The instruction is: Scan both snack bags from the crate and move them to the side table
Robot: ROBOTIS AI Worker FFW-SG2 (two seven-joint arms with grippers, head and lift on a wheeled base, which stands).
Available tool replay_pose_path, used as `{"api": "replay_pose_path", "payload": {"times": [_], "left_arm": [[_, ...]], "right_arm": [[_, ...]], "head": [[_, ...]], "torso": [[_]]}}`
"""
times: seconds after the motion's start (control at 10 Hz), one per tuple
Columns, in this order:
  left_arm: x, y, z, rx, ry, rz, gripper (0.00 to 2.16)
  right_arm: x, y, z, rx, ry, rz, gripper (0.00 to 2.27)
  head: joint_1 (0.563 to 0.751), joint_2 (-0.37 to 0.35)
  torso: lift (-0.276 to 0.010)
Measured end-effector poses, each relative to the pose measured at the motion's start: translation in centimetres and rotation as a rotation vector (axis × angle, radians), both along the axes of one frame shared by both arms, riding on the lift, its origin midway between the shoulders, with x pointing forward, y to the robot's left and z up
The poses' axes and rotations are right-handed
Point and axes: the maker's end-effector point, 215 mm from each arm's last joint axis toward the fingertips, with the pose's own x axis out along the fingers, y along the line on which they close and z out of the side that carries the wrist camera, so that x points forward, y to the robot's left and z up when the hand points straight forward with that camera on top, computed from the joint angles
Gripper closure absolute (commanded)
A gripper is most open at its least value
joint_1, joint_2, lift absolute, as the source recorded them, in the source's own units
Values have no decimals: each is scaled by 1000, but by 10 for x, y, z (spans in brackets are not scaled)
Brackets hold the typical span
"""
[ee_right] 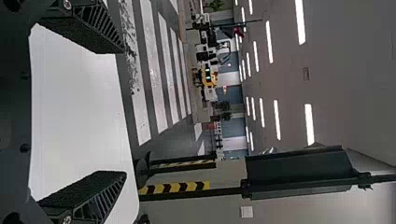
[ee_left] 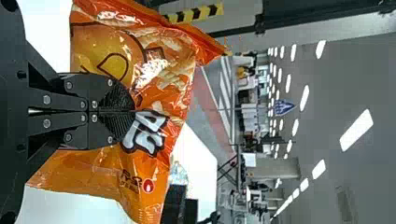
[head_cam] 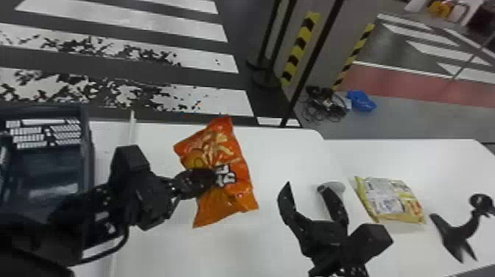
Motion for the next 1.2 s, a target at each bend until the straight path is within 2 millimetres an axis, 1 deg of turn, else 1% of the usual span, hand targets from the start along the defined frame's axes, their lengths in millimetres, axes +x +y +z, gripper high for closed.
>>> {"api": "replay_pose_path", "payload": {"times": [0.2, 0.4, 0.5, 0.6, 0.7, 1.0, 1.1, 1.2], "left_arm": [[-14, -33, -40, 55, 35, -41, 2135], [-26, -57, -75, 109, 63, -70, 2135], [-28, -64, -88, 130, 72, -65, 1889], [-27, -68, -95, 139, 71, -52, 856], [-23, -70, -93, 129, 54, -34, -1], [-15, -72, -77, 98, 12, -1, 26], [-15, -73, -68, 80, -2, 3, 26], [-15, -72, -53, 54, -28, 16, 29]], "right_arm": [[0, -5, 2, 1, -5, -19, 63], [0, -8, 3, 5, -9, -25, 63], [0, -8, 3, 7, -9, -26, 63], [0, -8, 2, 8, -8, -27, 63], [0, -8, 2, 9, -7, -27, 63], [0, -7, 1, 11, -5, -27, 63], [-1, -7, 0, 11, -3, -27, 63], [-2, -7, -1, 12, -1, -26, 63]], "head": [[695, -350], [695, -350], [695, -350], [695, -350], [695, -350], [695, -350], [695, -350], [695, -350]], "torso": [[-99], [-99], [-99], [-99], [-99], [-99], [-99], [-99]]}}
